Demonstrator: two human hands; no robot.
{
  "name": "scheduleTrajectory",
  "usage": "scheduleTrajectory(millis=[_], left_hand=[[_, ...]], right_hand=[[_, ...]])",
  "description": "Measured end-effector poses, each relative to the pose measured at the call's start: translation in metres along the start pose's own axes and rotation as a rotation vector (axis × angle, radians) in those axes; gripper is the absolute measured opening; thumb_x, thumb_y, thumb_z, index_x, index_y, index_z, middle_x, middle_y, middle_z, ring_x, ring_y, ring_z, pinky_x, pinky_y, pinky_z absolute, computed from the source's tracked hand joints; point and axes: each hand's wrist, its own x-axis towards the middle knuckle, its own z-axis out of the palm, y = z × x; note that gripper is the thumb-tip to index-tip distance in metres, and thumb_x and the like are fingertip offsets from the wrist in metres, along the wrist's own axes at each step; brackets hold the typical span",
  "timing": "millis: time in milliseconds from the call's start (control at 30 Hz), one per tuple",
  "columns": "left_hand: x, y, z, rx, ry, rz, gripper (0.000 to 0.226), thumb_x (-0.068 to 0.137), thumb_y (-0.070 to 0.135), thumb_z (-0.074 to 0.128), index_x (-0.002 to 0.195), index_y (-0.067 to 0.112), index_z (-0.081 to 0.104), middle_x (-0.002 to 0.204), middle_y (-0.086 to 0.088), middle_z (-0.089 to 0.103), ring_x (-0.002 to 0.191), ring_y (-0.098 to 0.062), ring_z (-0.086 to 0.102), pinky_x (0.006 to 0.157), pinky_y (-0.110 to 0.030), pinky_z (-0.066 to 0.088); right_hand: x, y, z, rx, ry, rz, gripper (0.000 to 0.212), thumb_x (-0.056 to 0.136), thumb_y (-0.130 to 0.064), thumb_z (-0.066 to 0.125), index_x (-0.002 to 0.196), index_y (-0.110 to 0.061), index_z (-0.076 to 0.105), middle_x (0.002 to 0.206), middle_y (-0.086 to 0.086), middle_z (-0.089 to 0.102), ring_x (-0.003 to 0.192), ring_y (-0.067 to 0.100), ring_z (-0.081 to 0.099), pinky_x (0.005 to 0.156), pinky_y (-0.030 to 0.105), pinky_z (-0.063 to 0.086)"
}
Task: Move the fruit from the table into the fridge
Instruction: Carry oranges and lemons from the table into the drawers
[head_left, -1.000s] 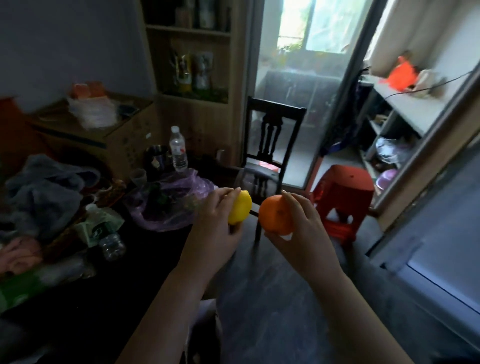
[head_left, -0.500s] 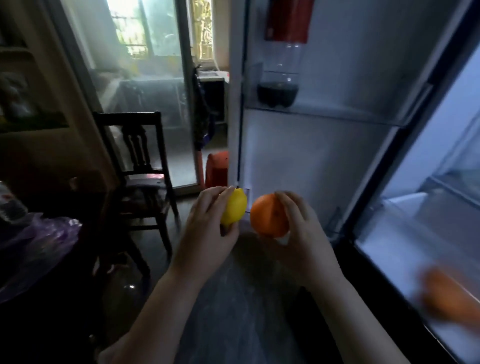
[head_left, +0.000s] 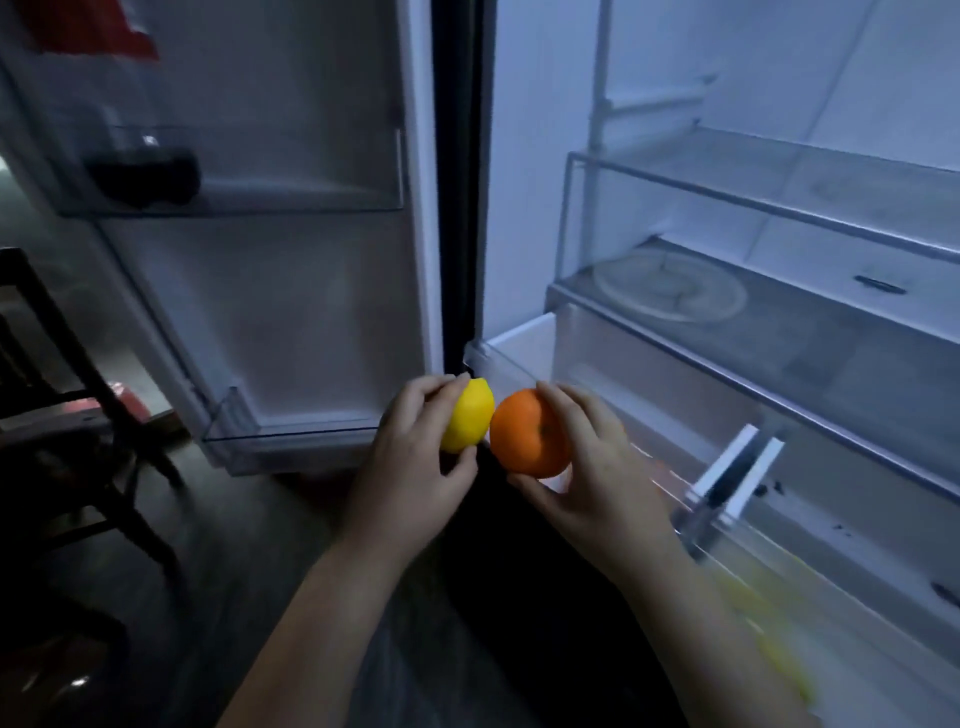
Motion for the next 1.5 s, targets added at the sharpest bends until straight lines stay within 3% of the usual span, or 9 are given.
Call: scheduleTrajectory(millis=[133, 333, 533, 767, 867, 1033, 1167, 1300, 1500], left_hand=[[0.014, 0.029, 0.036, -0.057, -0.065, 0.08, 0.061, 0.074, 0.004, 0.07, 0.131, 0.016, 0.051, 0.125, 0.005, 0.044, 0.119, -0.012, 0.045, 0.099, -0.014, 0.032], [0.032, 0.056, 0.083, -0.106, -0.18, 0.178, 0.06, 0.076, 0.009, 0.069, 0.133, 0.018, 0.05, 0.125, 0.002, 0.047, 0.119, -0.015, 0.047, 0.1, -0.027, 0.038], [0.06, 0.056, 0.127, -0.187, -0.278, 0.274, 0.058, 0.075, 0.013, 0.063, 0.132, 0.015, 0.051, 0.124, -0.002, 0.048, 0.117, -0.019, 0.05, 0.099, -0.033, 0.04], [0.115, 0.009, 0.159, -0.173, -0.338, 0.33, 0.06, 0.075, 0.012, 0.062, 0.133, 0.015, 0.049, 0.125, -0.002, 0.047, 0.115, -0.022, 0.049, 0.097, -0.035, 0.041], [0.144, -0.019, 0.159, -0.148, -0.318, 0.296, 0.061, 0.076, 0.006, 0.068, 0.134, 0.014, 0.049, 0.124, -0.003, 0.046, 0.116, -0.021, 0.048, 0.098, -0.028, 0.039], [0.18, -0.06, 0.158, -0.113, -0.308, 0.28, 0.063, 0.075, 0.002, 0.071, 0.133, 0.011, 0.05, 0.123, -0.005, 0.047, 0.116, -0.022, 0.049, 0.096, -0.023, 0.037], [0.196, -0.079, 0.155, -0.117, -0.31, 0.266, 0.063, 0.076, 0.004, 0.071, 0.135, 0.013, 0.049, 0.123, -0.002, 0.046, 0.115, -0.02, 0.049, 0.094, -0.023, 0.037], [0.205, -0.092, 0.157, -0.143, -0.315, 0.277, 0.064, 0.075, 0.002, 0.07, 0.134, 0.012, 0.049, 0.121, -0.003, 0.046, 0.113, -0.02, 0.05, 0.097, -0.021, 0.036], [0.209, -0.103, 0.159, -0.155, -0.352, 0.262, 0.063, 0.076, 0.003, 0.071, 0.134, 0.013, 0.049, 0.123, -0.001, 0.045, 0.114, -0.019, 0.05, 0.097, -0.013, 0.033]], right_hand=[[-0.019, 0.032, -0.028, -0.019, 0.046, 0.083, 0.077, 0.076, -0.04, 0.07, 0.142, -0.02, 0.035, 0.139, -0.001, 0.04, 0.127, 0.016, 0.04, 0.103, 0.032, 0.038], [-0.042, 0.068, -0.055, -0.076, 0.101, 0.184, 0.077, 0.076, -0.035, 0.073, 0.141, -0.016, 0.037, 0.137, 0.0, 0.042, 0.126, 0.018, 0.041, 0.105, 0.031, 0.034], [-0.043, 0.098, -0.064, -0.168, 0.079, 0.311, 0.08, 0.075, -0.038, 0.073, 0.142, -0.017, 0.035, 0.138, -0.001, 0.04, 0.127, 0.014, 0.037, 0.106, 0.01, 0.018], [-0.007, 0.125, -0.062, -0.089, 0.076, 0.446, 0.078, 0.074, -0.033, 0.077, 0.14, -0.021, 0.037, 0.134, -0.01, 0.038, 0.12, 0.001, 0.036, 0.096, 0.001, 0.019], [0.015, 0.137, -0.061, -0.086, 0.011, 0.484, 0.08, 0.073, -0.038, 0.077, 0.14, -0.024, 0.036, 0.135, -0.012, 0.038, 0.122, 0.002, 0.036, 0.096, 0.003, 0.023], [0.066, 0.159, -0.032, -0.087, -0.175, 0.504, 0.081, 0.073, -0.041, 0.076, 0.141, -0.029, 0.032, 0.139, -0.01, 0.036, 0.126, 0.009, 0.038, 0.101, 0.027, 0.035], [0.1, 0.177, 0.002, -0.138, -0.308, 0.433, 0.081, 0.074, -0.036, 0.076, 0.142, -0.023, 0.033, 0.138, -0.003, 0.037, 0.123, 0.012, 0.039, 0.088, 0.014, 0.027], [0.124, 0.198, 0.043, -0.125, -0.419, 0.366, 0.082, 0.073, -0.033, 0.078, 0.14, -0.014, 0.035, 0.137, 0.006, 0.041, 0.121, 0.022, 0.043, 0.097, 0.025, 0.033], [0.137, 0.228, 0.102, -0.157, -0.598, 0.339, 0.08, 0.074, -0.031, 0.076, 0.139, -0.011, 0.033, 0.133, 0.01, 0.043, 0.117, 0.026, 0.047, 0.09, 0.029, 0.037]])
